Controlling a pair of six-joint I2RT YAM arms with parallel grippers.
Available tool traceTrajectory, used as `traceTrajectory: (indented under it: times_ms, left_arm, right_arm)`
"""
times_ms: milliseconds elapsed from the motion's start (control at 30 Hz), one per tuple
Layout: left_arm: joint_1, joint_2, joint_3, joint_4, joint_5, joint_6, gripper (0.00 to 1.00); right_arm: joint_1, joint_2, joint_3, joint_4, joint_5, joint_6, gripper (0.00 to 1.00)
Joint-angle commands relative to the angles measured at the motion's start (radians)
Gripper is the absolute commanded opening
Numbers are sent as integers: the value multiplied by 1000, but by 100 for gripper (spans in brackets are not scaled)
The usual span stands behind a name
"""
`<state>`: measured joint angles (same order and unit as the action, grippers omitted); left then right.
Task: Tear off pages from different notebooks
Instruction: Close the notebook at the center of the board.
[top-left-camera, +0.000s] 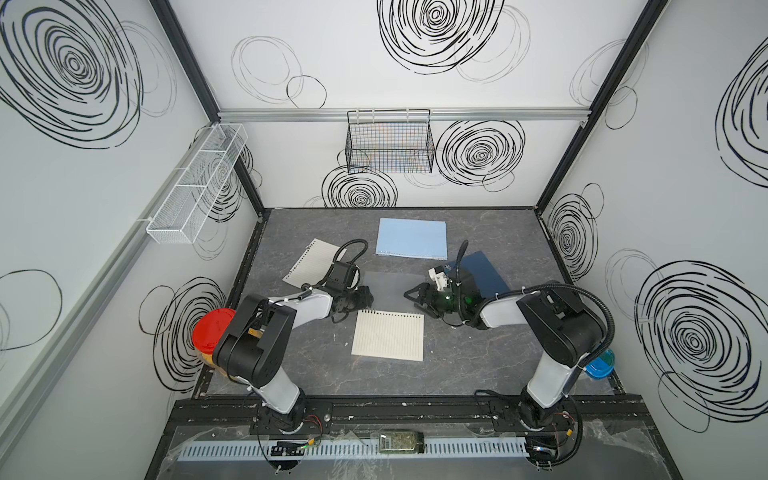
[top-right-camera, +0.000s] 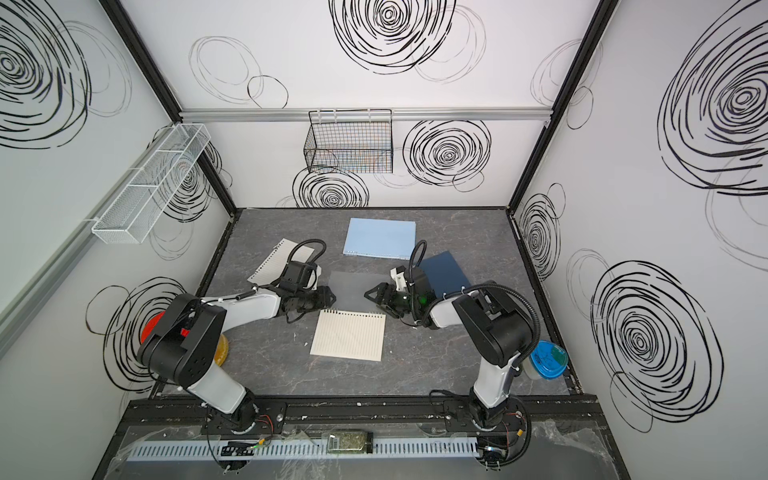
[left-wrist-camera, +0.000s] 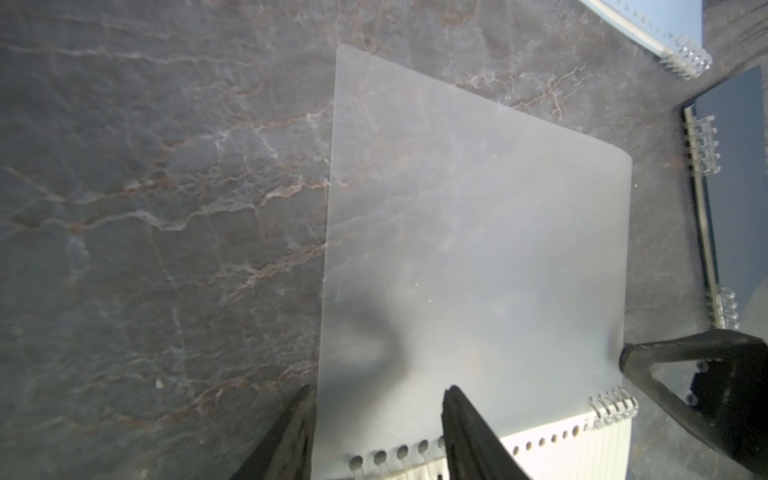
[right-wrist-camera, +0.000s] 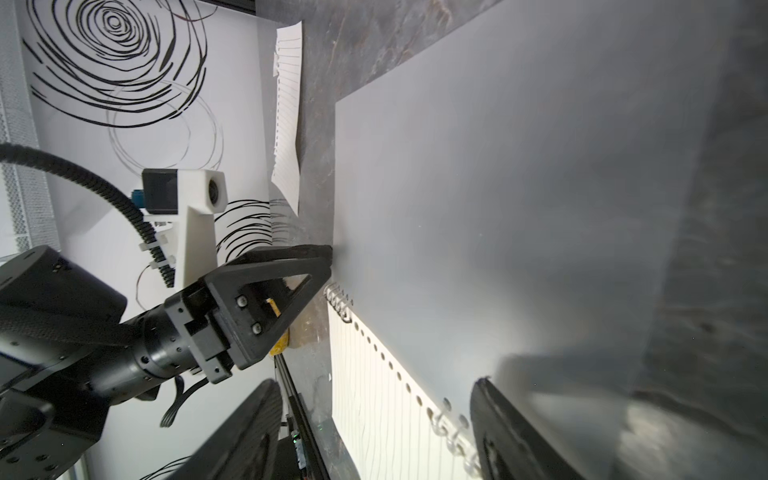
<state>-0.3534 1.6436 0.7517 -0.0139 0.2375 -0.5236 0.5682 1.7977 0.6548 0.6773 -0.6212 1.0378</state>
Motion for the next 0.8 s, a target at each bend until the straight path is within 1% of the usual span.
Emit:
traceTrajectory:
  times_ms: [0, 100, 167, 233, 333, 433, 567, 667, 767]
  left_arm:
    - [-10, 47, -29, -56, 16, -9, 53]
    - [-9, 47, -28, -60, 7, -8, 53]
    - [-10, 45, -24, -76, -11, 1, 54]
    - [-9, 44, -10, -100, -53, 13, 54]
    - [-2, 48, 8, -118, -64, 29, 55]
    - [1, 53, 20, -125, -86, 38, 55]
    - [4, 76, 47, -150, -115, 57, 55]
    - [4, 89, 48, -148, -107, 60, 55]
    - [5, 95, 41, -138, -83, 57, 55]
  right_arm:
    - [1, 23, 30, 64, -45, 24, 74]
    - [4, 11, 35, 8, -8, 0, 74]
    - [10, -13, 51, -87, 34, -47, 74]
    - [24, -44, 86, -252, 103, -119, 74]
    - [50, -87, 121, -420, 180, -196, 74]
    - [64, -135, 115, -491, 226, -226, 74]
    - [62, -179, 95, -567, 269, -231, 74]
    - [62, -184, 81, -588, 277, -221, 74]
    - [66, -186, 49, -561, 255, -187, 74]
